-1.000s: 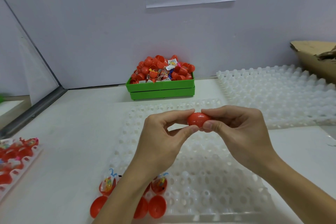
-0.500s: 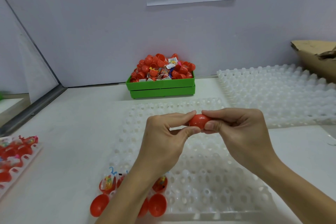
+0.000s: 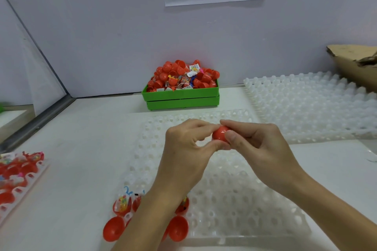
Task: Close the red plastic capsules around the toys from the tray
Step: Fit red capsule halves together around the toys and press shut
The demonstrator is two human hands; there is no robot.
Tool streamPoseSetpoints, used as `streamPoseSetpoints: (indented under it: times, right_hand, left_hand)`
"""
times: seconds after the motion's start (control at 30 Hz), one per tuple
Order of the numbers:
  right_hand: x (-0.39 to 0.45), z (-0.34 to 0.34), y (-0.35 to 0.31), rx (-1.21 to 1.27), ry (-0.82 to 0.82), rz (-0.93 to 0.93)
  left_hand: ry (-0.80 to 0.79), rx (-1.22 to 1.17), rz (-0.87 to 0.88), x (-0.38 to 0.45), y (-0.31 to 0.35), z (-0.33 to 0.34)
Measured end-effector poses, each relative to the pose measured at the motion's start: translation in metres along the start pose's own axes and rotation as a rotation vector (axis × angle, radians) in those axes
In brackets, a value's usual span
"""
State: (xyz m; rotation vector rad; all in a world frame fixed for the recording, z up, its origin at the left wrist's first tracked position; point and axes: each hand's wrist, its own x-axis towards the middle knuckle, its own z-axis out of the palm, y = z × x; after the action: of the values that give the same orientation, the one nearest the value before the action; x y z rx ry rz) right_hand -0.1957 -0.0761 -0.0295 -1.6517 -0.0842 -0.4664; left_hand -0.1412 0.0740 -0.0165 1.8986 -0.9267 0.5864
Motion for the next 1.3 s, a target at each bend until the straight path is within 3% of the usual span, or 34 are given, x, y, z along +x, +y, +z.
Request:
streamPoseSetpoints:
  times: [0.1, 0.17, 0.3, 0.43, 0.5, 0.57, 0.8, 0.9, 1.0, 1.17, 1.3]
  right_hand:
    - [-0.001, 0.000, 0.001, 0.060, -0.018, 0.082]
    - [0.001, -0.002, 0.001, 0.092, -0.016, 0.111]
    - [0.003, -0.005, 0.000, 0.217, -0.009, 0.093]
    - [0.002, -0.005, -0.004, 0.291, -0.093, 0.035]
    - [0.002, -0.007, -0.007, 0.289, -0.133, 0.005]
    - [0.001, -0.007, -0.009, 0.276, -0.164, -0.018]
    - [0.000, -0.003, -0.010, 0.264, -0.129, -0.021]
    - [0.003, -0.004, -0.009, 0.277, -0.016, 0.047]
    - [0.006, -0.007, -0.007, 0.292, 0.081, 0.089]
    - [0.004, -0.002, -0.008, 0.376, 0.044, 0.137]
    - [0.005, -0.002, -0.006, 0.401, 0.011, 0.159]
  left_hand:
    - [-0.020, 0.119, 0.080, -0.002, 0.002, 0.005]
    - [-0.064, 0.056, 0.027, -0.002, 0.004, 0.007]
    - [-0.094, -0.361, -0.359, 0.003, 0.005, 0.000]
    - [-0.276, -0.850, -0.643, 0.004, 0.003, -0.001]
    - [-0.302, -1.103, -0.728, 0.004, 0.004, -0.002]
    - [-0.286, -1.161, -0.743, 0.004, 0.003, -0.004]
    - [-0.262, -1.097, -0.647, 0.005, 0.003, -0.005]
    - [-0.188, -0.835, -0.540, 0.003, 0.007, -0.002]
    - [-0.107, -0.466, -0.310, 0.000, 0.005, -0.003]
    - [-0.099, -0.166, -0.020, -0.003, 0.003, 0.006]
    - [-0.017, -0.194, -0.102, -0.002, 0.002, 0.001]
